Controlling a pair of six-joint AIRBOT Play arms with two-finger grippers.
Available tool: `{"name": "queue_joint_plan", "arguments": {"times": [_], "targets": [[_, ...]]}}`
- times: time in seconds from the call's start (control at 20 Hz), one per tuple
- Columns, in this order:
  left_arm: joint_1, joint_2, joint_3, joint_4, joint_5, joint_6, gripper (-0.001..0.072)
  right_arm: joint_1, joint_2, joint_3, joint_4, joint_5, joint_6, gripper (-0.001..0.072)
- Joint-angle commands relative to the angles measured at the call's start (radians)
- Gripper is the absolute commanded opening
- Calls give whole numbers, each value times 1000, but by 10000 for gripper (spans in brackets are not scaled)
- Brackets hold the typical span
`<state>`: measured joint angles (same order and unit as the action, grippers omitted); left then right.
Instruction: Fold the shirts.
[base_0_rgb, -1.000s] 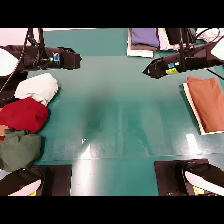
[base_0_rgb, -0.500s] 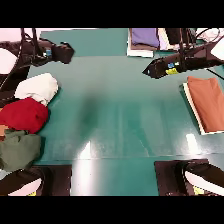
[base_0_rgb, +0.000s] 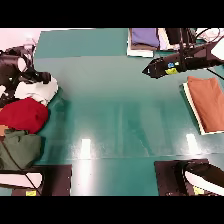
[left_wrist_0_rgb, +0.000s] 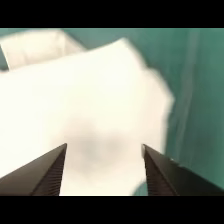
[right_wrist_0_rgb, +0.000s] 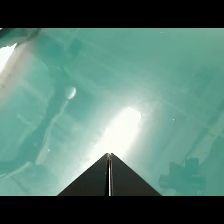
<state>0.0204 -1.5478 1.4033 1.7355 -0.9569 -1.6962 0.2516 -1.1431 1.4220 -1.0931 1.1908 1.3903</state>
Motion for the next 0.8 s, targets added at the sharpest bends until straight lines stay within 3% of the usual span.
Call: {"name": "queue_joint_plan", "arguments": {"times": [0.0,0.05,0.1,0.15,0.2,0.45,0.75], "targets": [[31,-87,0,7,-14,-6,558,0,0,1,0,-21,0,17],[31,-86,2,7,-15,-6,555,0,0,2,0,-28,0,17],[31,-81,5,7,-22,-8,415,0,2,2,0,-37,0,17],[31,-75,18,10,-39,-7,111,0,6,2,0,-48,0,17],[31,-63,35,11,-51,-6,28,0,18,2,0,-68,0,17],[1,176,218,10,-31,3,28,0,71,135,-9,-111,1,17],[-259,518,367,11,-39,97,27,-17,73,431,-67,-117,0,17]]}}
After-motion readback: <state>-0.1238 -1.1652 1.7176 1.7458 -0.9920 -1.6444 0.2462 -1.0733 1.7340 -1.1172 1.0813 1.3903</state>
